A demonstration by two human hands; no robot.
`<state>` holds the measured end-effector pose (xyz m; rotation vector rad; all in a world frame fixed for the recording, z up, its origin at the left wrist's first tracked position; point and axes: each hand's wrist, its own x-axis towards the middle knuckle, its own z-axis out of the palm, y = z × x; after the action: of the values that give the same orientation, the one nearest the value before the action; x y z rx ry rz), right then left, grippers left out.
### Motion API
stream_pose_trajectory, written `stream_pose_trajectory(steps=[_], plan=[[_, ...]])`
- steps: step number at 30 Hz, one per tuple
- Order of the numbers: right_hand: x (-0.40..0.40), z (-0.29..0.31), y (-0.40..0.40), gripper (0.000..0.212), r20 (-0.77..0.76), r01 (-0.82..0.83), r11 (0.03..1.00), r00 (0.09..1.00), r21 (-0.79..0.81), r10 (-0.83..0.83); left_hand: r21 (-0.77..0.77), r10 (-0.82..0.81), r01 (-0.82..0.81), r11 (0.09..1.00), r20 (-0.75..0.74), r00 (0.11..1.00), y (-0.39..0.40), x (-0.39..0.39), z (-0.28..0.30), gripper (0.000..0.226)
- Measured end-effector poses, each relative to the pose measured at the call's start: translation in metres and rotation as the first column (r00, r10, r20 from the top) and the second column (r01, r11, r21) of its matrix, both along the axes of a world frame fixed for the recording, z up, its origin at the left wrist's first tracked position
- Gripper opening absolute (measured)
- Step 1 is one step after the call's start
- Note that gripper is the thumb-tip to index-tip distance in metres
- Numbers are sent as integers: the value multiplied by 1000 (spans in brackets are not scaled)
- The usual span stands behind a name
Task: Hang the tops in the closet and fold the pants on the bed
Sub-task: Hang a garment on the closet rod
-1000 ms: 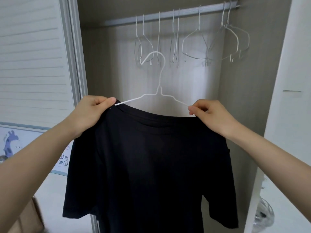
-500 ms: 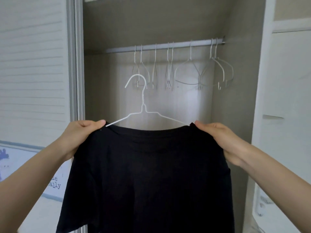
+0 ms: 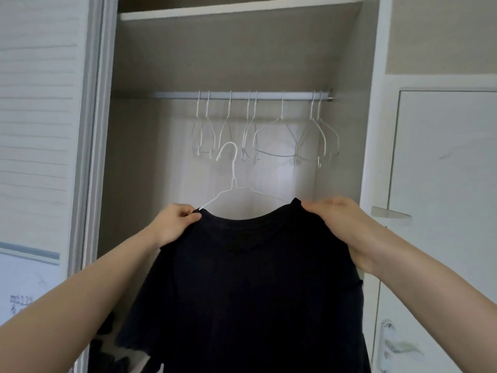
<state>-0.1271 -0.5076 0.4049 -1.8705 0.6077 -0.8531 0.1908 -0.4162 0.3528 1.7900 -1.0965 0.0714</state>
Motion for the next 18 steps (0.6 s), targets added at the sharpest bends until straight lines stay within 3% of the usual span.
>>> stream_pose_trajectory(steps=[9,13,18], plan=[[-11,27,-8,36,-20,244,954,968,-174,-251,73,-111,99,992,184,977,-115,-24,17,37],[0,29,-17,43,-10,403,869,906,-285,-423,97,-232,215,972,237,943,-152,-23,31,23],[9,32,-21,39,16,548,768,817,-332,-576,69,-406,404,912,290,867,-192,-38,64,32]])
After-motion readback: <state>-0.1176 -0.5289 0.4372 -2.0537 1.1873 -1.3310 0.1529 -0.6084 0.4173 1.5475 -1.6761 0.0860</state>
